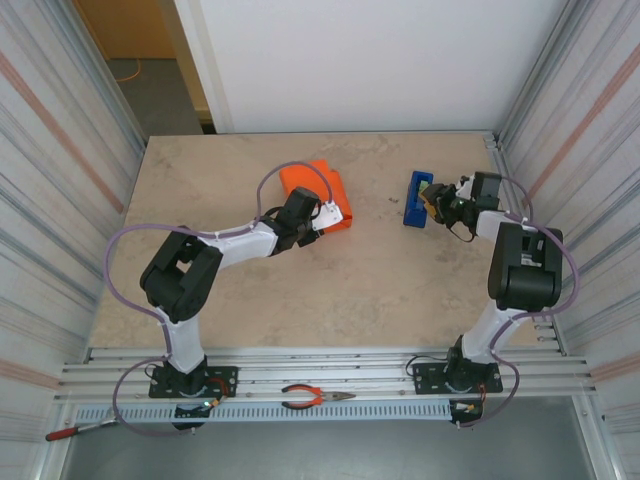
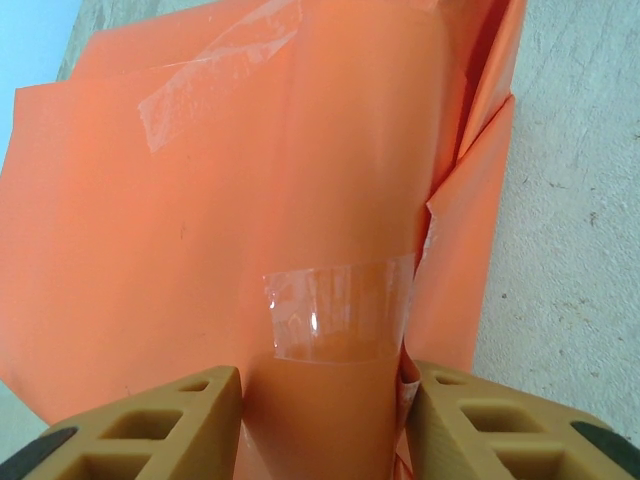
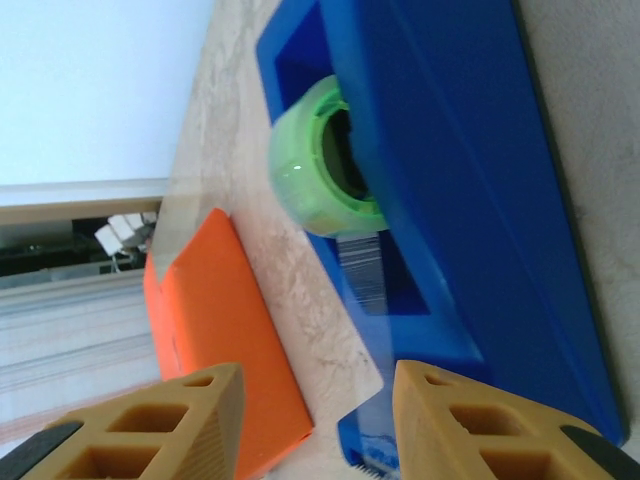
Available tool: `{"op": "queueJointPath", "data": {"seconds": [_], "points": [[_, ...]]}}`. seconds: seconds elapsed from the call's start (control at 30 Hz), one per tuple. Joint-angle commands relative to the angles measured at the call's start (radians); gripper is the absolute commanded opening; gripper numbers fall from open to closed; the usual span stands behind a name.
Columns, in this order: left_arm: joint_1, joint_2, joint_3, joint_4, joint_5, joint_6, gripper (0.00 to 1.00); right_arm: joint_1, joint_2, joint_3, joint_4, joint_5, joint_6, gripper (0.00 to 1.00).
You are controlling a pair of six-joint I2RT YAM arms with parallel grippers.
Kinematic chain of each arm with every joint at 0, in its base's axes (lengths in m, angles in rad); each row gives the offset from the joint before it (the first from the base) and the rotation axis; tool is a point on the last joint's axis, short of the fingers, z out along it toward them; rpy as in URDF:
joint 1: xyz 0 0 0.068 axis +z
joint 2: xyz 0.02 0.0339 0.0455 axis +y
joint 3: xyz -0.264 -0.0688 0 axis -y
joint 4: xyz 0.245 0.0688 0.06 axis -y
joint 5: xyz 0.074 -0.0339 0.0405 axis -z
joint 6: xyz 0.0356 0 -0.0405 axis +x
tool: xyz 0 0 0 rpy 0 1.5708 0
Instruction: Wrap the gift box in paper
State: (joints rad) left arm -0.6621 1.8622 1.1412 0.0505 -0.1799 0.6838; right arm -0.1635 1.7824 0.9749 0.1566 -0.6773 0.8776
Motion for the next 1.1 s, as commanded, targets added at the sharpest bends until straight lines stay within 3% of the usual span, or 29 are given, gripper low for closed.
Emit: {"op": "queueJointPath", "data": {"seconds": [0.0,0.17,0.57,0.77,1.07], "points": [[0.005,0.012,-0.009,-0.055,0.014,-0.019,0.46,-0.004,0.031,0.040,-0.009,0.005,-0.044,0.42],[0.005,0.014,-0.006,-0.058,0.019,-0.023,0.46,-0.006,0.049,0.059,-0.025,0.000,-0.064,0.41],[0.004,0.015,-0.003,-0.062,0.019,-0.023,0.45,-0.005,0.082,0.064,-0.039,-0.018,-0.073,0.21],[0.004,0.017,-0.003,-0.062,0.019,-0.025,0.44,-0.005,0.088,0.061,-0.032,-0.034,-0.066,0.00],[0.004,0.015,-0.009,-0.066,0.020,-0.026,0.44,-0.002,-0.010,0.012,0.018,-0.069,0.001,0.00]]}}
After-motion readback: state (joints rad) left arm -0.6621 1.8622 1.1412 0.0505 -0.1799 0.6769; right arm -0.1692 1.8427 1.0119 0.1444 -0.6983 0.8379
